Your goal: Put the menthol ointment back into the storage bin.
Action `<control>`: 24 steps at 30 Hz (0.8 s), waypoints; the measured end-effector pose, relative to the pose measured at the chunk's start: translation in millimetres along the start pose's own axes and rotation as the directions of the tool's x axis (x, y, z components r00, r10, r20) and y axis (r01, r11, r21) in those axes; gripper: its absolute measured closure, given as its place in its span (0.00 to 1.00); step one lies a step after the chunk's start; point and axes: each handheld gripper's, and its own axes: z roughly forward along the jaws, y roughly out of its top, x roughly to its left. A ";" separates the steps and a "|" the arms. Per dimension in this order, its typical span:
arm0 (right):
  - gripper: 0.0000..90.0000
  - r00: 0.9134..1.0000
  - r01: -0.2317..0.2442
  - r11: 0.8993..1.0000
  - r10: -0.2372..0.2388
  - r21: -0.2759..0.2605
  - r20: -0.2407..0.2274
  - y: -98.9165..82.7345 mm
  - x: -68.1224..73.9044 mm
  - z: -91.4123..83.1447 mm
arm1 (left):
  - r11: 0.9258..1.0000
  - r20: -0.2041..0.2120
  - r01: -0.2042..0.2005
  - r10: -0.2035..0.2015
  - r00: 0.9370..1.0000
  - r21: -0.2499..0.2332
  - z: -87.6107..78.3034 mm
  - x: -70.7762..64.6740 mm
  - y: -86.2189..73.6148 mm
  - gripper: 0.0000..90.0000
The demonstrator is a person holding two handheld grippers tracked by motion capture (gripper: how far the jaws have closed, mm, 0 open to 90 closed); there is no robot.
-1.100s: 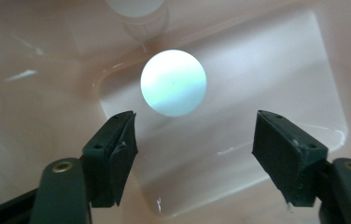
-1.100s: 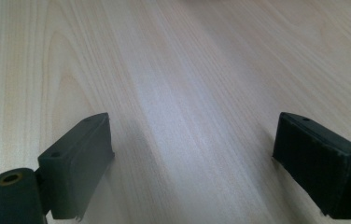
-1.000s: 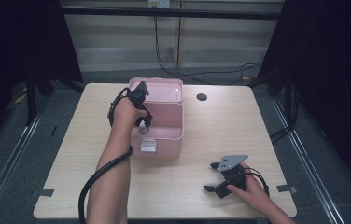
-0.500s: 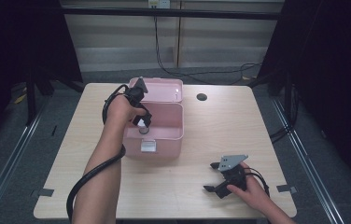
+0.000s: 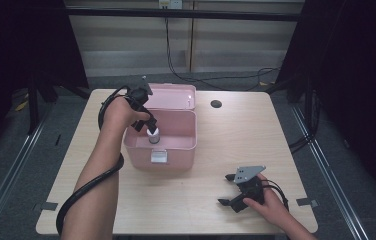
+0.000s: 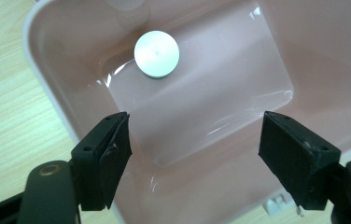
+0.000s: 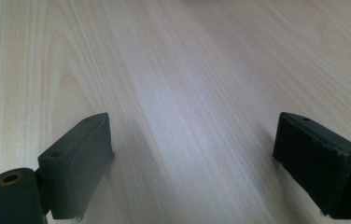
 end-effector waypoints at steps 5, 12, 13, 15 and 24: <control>0.12 1.000 0.000 1.000 0.000 0.000 0.000 0.0 0.0 0.0 | 1.000 -0.001 0.004 -0.004 1.000 -0.001 -10.2 3.0 -4.7 0.27; 0.12 1.000 -0.002 1.000 0.002 0.002 -0.001 0.0 0.1 -0.1 | 1.000 0.001 0.016 -0.016 1.000 -0.013 -22.0 8.2 -13.4 0.27; 0.12 1.000 -0.001 1.000 0.001 0.002 -0.001 0.0 0.1 -0.1 | 1.000 0.004 0.017 -0.017 1.000 -0.012 -23.8 9.7 -15.1 0.27; 0.12 1.000 -0.002 1.000 0.002 0.002 -0.001 0.0 0.1 -0.1 | 1.000 0.001 0.023 -0.023 1.000 -0.014 -25.9 11.1 -17.5 0.27; 0.12 1.000 -0.002 1.000 0.002 0.001 -0.001 0.0 0.1 -0.1 | 0.999 0.006 0.044 -0.044 0.999 -0.028 -39.4 21.7 -33.1 0.28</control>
